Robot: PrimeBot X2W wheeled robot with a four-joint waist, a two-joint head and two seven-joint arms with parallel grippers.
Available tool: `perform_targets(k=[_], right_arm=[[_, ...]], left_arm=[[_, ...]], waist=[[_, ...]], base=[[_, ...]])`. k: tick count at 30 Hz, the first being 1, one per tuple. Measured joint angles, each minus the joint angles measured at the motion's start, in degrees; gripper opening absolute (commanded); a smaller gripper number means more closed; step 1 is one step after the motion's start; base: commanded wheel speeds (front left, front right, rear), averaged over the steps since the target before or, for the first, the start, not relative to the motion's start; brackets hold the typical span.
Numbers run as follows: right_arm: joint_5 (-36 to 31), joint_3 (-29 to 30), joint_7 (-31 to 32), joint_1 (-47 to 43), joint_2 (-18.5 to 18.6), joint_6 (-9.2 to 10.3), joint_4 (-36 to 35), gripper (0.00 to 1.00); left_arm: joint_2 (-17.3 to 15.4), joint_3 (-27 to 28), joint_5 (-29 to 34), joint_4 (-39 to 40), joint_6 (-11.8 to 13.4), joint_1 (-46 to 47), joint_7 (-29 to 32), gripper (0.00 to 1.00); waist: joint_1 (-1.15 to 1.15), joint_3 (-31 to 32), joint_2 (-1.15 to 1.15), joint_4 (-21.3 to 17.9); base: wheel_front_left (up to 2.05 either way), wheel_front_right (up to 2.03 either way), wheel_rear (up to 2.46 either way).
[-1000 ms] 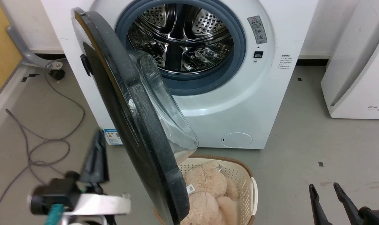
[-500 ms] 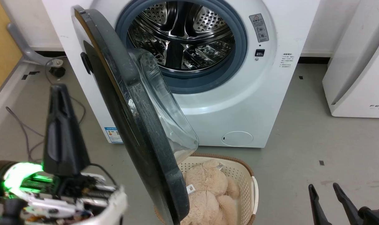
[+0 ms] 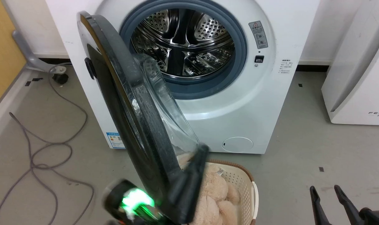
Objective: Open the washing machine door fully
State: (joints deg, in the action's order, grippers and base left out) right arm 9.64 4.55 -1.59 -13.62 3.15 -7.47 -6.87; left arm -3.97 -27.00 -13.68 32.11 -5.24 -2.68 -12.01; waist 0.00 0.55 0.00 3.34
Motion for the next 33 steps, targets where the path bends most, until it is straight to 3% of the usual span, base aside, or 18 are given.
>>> perform_targets(k=[8,13,18,33], right_arm=[[0.59,0.60,0.16,-0.08,-0.01,0.00,0.43,1.00],[1.03,0.30,0.46,-0.09,-0.01,0.00,0.71,1.00],[1.52,-0.20,0.42,-0.14,-0.02,0.01,1.29,1.00],[2.15,0.04,-0.64,-0.16,-0.02,0.01,3.39,1.00]], left_arm=[[-0.55,-6.48,-0.20,-11.78,-0.42,-3.59,4.72,0.00],[-0.70,-7.19,0.05,-21.71,-0.18,-3.51,7.15,0.00],[-0.48,-5.57,-0.03,-29.09,1.88,-1.89,7.91,0.00],[-0.19,-2.44,-0.71,-33.01,6.25,0.57,5.84,0.00]], waist=[[0.00,0.70,0.00,-0.18],[0.00,0.68,0.00,-0.60],[0.00,0.40,0.00,-1.31],[0.00,0.11,0.00,0.02]], base=[[0.00,0.00,0.00],[0.00,0.00,0.00],[0.00,0.00,0.00],[0.00,0.00,0.00]])
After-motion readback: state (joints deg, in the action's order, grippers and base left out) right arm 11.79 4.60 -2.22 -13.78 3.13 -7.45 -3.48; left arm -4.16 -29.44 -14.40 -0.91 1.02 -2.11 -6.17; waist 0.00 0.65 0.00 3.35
